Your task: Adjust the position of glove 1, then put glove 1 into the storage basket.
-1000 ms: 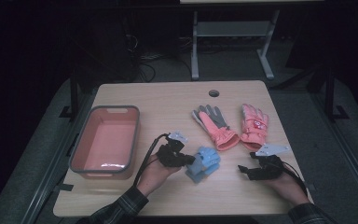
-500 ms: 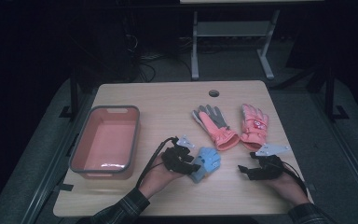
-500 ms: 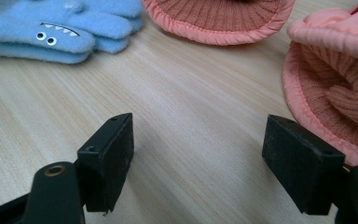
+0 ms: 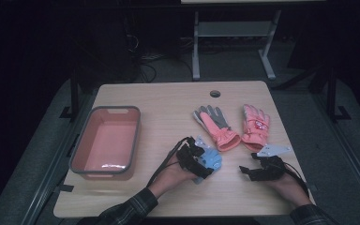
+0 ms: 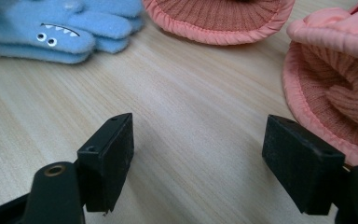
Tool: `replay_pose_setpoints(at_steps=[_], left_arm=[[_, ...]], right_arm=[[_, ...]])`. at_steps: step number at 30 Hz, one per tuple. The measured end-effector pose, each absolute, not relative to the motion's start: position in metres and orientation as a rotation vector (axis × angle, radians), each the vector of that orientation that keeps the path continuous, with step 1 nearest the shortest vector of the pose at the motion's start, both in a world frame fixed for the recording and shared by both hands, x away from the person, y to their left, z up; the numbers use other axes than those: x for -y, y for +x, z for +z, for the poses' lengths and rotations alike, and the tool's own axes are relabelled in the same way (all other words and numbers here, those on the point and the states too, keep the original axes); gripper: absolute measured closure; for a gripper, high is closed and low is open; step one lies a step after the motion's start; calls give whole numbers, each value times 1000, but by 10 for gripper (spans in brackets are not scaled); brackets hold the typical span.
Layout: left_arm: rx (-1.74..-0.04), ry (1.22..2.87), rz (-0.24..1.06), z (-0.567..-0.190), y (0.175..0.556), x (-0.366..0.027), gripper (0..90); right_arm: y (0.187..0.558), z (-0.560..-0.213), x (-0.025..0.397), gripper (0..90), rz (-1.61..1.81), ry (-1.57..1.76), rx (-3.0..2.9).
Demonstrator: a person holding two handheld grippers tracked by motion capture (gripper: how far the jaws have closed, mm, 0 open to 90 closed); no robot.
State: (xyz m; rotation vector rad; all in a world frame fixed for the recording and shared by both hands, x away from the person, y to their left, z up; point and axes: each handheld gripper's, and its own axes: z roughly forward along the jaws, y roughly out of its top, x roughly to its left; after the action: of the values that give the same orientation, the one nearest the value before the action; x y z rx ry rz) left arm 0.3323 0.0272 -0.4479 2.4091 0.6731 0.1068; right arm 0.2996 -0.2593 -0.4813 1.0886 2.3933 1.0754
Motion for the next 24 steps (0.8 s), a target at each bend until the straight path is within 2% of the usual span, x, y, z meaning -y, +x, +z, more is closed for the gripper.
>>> replay_pose_setpoints(at_steps=[10, 18, 19, 20, 24], left_arm=[[-705, 2415, 131, -461, 331, -23, 133], [-659, 2442, 193, -464, 326, -26, 145], [-646, 2443, 205, -464, 325, -26, 155], [-645, 2439, 204, -463, 325, -28, 216], [-638, 2424, 204, -463, 325, -32, 275]], right_arm=[[299, -481, 259, 244, 1075, 1089, -2393], [299, -482, 259, 244, 1081, 1090, -2393], [299, -482, 259, 244, 1082, 1090, -2393], [299, -482, 259, 244, 1082, 1091, -2393], [299, -482, 259, 244, 1082, 1091, -2392]])
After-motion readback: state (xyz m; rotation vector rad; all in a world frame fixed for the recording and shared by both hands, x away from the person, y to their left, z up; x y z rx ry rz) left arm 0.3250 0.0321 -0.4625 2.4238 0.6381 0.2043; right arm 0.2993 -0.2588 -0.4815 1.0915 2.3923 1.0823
